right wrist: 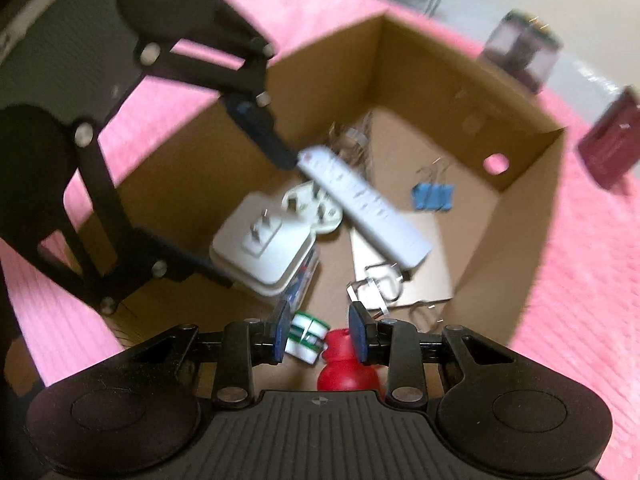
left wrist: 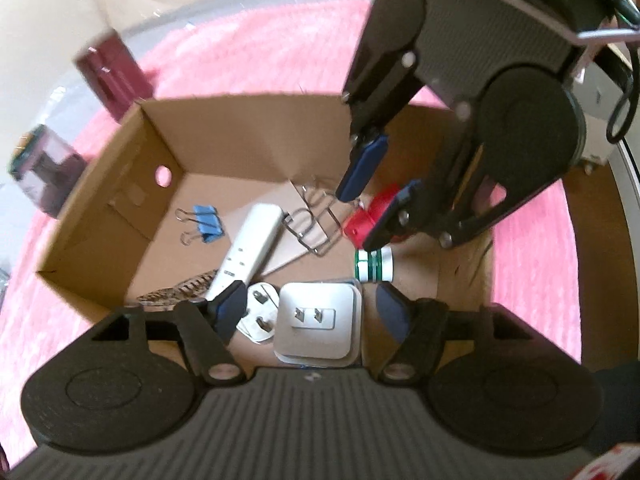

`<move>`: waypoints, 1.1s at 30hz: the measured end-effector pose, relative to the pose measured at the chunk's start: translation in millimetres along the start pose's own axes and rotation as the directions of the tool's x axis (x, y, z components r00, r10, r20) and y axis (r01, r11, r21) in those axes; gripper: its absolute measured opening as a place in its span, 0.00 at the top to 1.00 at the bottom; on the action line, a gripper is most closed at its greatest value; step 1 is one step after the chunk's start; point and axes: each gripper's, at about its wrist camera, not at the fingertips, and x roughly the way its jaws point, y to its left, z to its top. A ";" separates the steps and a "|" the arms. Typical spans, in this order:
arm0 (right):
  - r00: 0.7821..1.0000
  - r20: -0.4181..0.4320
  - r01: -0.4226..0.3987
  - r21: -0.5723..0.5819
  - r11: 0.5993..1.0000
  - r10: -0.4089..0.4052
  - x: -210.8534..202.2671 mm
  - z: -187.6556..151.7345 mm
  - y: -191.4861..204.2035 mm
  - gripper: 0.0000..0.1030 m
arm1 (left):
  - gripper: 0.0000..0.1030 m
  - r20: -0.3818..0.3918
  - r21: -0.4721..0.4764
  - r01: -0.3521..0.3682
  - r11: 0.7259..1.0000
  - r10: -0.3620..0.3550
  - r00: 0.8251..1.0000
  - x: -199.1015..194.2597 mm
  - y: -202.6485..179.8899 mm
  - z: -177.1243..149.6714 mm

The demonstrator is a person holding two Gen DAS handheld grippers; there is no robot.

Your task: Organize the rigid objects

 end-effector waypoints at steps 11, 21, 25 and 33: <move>0.936 0.307 0.088 0.267 0.960 -0.172 -93.8 -31.4 35.6 0.42 | 0.13 0.195 -0.258 -0.157 0.953 0.210 0.958 -87.3 -23.1 -26.4; 0.840 0.447 0.027 0.532 0.846 -0.307 -150.5 -68.3 81.2 0.20 | 0.01 0.274 -0.500 -0.221 0.837 0.395 0.877 -152.8 -66.8 -58.6; 0.827 0.449 0.011 0.588 0.809 -0.338 -161.8 -76.7 101.3 0.20 | 0.01 0.276 -0.574 -0.223 0.788 0.442 0.853 -168.2 -84.9 -72.9; 0.818 0.422 0.026 0.652 0.758 -0.391 -171.9 -101.7 139.7 0.20 | 0.01 0.231 -0.710 -0.200 0.676 0.491 0.840 -188.5 -113.7 -103.3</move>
